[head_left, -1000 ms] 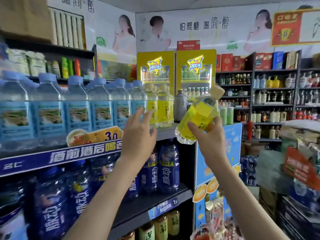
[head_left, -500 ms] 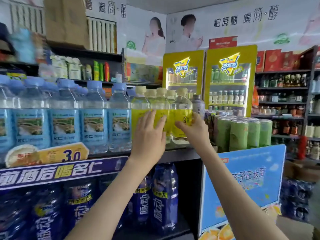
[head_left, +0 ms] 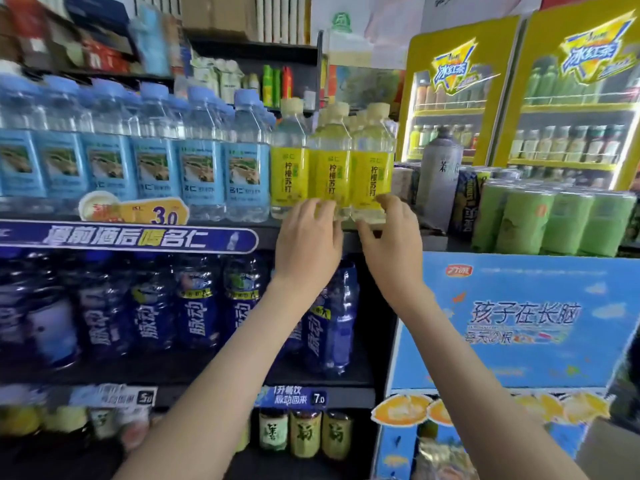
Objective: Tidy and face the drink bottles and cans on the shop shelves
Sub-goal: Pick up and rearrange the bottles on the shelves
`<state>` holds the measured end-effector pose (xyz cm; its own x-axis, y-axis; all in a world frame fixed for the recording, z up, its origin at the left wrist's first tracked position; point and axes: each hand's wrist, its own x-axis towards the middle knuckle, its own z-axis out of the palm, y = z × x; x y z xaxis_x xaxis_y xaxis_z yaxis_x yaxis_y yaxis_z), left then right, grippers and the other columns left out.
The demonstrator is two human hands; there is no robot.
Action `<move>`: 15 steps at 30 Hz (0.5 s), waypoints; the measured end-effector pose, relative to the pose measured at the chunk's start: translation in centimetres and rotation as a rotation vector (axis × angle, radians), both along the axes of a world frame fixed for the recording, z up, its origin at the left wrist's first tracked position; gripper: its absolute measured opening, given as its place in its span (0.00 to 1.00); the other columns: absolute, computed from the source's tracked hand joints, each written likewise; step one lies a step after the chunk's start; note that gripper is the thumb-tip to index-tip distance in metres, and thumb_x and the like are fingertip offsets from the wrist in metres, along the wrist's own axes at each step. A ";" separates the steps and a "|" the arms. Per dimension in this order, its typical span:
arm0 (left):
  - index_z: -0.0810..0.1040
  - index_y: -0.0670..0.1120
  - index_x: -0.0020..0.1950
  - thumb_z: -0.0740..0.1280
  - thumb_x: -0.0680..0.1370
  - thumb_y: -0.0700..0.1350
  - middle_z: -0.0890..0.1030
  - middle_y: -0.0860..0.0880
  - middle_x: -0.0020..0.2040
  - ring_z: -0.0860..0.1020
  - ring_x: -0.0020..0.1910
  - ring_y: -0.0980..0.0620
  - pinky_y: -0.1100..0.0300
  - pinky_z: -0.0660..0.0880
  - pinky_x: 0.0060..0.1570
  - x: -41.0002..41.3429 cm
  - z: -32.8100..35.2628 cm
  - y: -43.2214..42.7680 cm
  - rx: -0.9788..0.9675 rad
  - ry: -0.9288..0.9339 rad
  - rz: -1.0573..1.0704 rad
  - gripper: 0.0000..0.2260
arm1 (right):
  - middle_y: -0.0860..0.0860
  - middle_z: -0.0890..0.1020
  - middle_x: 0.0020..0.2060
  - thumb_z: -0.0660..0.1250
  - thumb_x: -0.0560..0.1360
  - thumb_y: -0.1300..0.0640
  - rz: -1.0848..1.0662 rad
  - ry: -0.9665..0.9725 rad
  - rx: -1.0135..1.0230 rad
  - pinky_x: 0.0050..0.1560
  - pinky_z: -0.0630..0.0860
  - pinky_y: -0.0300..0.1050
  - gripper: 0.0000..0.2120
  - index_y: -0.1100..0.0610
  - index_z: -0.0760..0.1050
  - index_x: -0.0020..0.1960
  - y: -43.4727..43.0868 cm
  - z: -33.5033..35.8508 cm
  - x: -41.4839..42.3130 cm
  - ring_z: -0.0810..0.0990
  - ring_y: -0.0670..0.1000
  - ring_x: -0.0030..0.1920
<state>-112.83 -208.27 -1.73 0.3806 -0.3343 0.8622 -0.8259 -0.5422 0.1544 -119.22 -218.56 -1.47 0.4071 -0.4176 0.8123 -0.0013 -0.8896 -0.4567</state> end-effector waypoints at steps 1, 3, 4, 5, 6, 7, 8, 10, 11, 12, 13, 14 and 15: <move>0.76 0.38 0.60 0.65 0.77 0.41 0.78 0.40 0.56 0.75 0.57 0.40 0.48 0.72 0.58 -0.5 -0.8 0.4 -0.013 0.000 0.002 0.13 | 0.57 0.77 0.57 0.65 0.76 0.60 0.021 -0.033 -0.031 0.56 0.65 0.42 0.17 0.62 0.70 0.64 0.5 -1.0 -0.3 0.71 0.57 0.59; 0.77 0.38 0.58 0.64 0.76 0.41 0.79 0.40 0.55 0.76 0.57 0.40 0.49 0.72 0.58 -1.4 -2.5 1.4 -0.011 -0.012 0.000 0.13 | 0.56 0.78 0.52 0.65 0.75 0.63 0.094 -0.102 -0.066 0.54 0.64 0.36 0.13 0.63 0.73 0.59 1.9 -2.9 -0.8 0.71 0.54 0.55; 0.77 0.38 0.58 0.62 0.76 0.42 0.79 0.40 0.56 0.76 0.58 0.40 0.49 0.72 0.60 -1.8 -3.4 2.0 0.002 -0.021 -0.008 0.14 | 0.55 0.78 0.51 0.65 0.75 0.64 0.136 -0.116 -0.069 0.52 0.63 0.31 0.11 0.63 0.74 0.58 2.6 -3.8 -1.1 0.70 0.51 0.54; 0.77 0.37 0.58 0.60 0.75 0.42 0.79 0.40 0.57 0.75 0.60 0.40 0.49 0.70 0.62 -2.3 -4.4 2.6 0.021 -0.024 -0.019 0.15 | 0.54 0.78 0.50 0.65 0.75 0.64 0.184 -0.106 -0.055 0.51 0.62 0.27 0.11 0.62 0.74 0.57 3.3 -4.7 -1.4 0.70 0.49 0.52; 0.78 0.37 0.59 0.59 0.75 0.41 0.78 0.40 0.59 0.75 0.62 0.40 0.49 0.69 0.63 -2.8 -5.4 3.2 0.043 -0.020 -0.029 0.16 | 0.53 0.78 0.50 0.64 0.76 0.64 0.232 -0.079 -0.030 0.50 0.62 0.27 0.10 0.61 0.74 0.57 4.0 -5.7 -1.6 0.70 0.48 0.52; 0.78 0.37 0.59 0.58 0.75 0.41 0.78 0.40 0.59 0.75 0.61 0.40 0.49 0.68 0.64 -3.2 -6.5 3.9 0.062 -0.013 -0.031 0.16 | 0.52 0.78 0.50 0.64 0.76 0.63 0.271 -0.049 -0.002 0.49 0.62 0.28 0.09 0.60 0.75 0.56 4.6 -6.8 -1.8 0.71 0.48 0.51; 0.78 0.37 0.59 0.58 0.75 0.41 0.78 0.40 0.59 0.75 0.61 0.41 0.49 0.69 0.63 -3.6 -7.7 4.6 0.078 0.003 -0.025 0.17 | 0.52 0.78 0.49 0.64 0.76 0.63 0.300 -0.027 0.022 0.48 0.63 0.30 0.09 0.60 0.75 0.56 5.1 -7.9 -1.9 0.71 0.48 0.51; 0.77 0.37 0.59 0.59 0.75 0.41 0.78 0.41 0.58 0.76 0.59 0.42 0.51 0.70 0.62 -4.2 -10.0 6.3 0.093 0.063 -0.007 0.16 | 0.52 0.78 0.47 0.64 0.76 0.64 0.337 0.007 0.063 0.49 0.63 0.33 0.08 0.60 0.75 0.55 6.4 -10.0 -1.9 0.73 0.50 0.50; 0.76 0.38 0.60 0.62 0.75 0.39 0.78 0.41 0.58 0.75 0.59 0.43 0.51 0.70 0.62 -4.4 -11.2 7.1 0.095 0.118 -0.003 0.15 | 0.52 0.79 0.47 0.64 0.76 0.64 0.350 0.030 0.084 0.49 0.63 0.34 0.08 0.60 0.75 0.54 7.0 -11.2 -1.8 0.73 0.51 0.50; 0.76 0.38 0.61 0.64 0.75 0.38 0.78 0.42 0.59 0.75 0.59 0.43 0.52 0.70 0.62 -4.6 -12.4 7.9 0.097 0.195 0.000 0.15 | 0.52 0.79 0.48 0.64 0.76 0.63 0.362 0.063 0.109 0.50 0.63 0.35 0.08 0.60 0.75 0.54 7.7 -12.4 -1.7 0.74 0.52 0.51; 0.75 0.39 0.62 0.64 0.75 0.38 0.77 0.42 0.59 0.74 0.60 0.44 0.53 0.70 0.61 -4.6 -13.5 8.8 0.095 0.289 0.004 0.15 | 0.52 0.79 0.48 0.64 0.76 0.63 0.379 0.109 0.139 0.50 0.63 0.35 0.07 0.60 0.75 0.54 8.5 -13.6 -1.6 0.74 0.52 0.52; 0.74 0.40 0.63 0.64 0.76 0.38 0.77 0.43 0.59 0.74 0.60 0.45 0.54 0.70 0.60 -4.7 -14.6 9.6 0.088 0.384 0.010 0.15 | 0.53 0.79 0.48 0.64 0.76 0.63 0.398 0.160 0.168 0.49 0.64 0.35 0.07 0.60 0.75 0.53 9.3 -14.9 -1.4 0.74 0.52 0.51; 0.74 0.41 0.62 0.64 0.76 0.40 0.77 0.43 0.59 0.74 0.59 0.45 0.55 0.70 0.58 -4.6 -15.7 10.5 0.081 0.468 0.024 0.15 | 0.53 0.79 0.47 0.65 0.76 0.63 0.412 0.205 0.188 0.48 0.64 0.36 0.06 0.60 0.75 0.53 10.1 -16.3 -1.2 0.74 0.53 0.51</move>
<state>-117.45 -197.77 -17.40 0.7308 -0.3793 0.5675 -0.6644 -0.5860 0.4639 -120.45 -208.50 -17.74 0.7130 -0.3200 0.6239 0.2264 -0.7371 -0.6368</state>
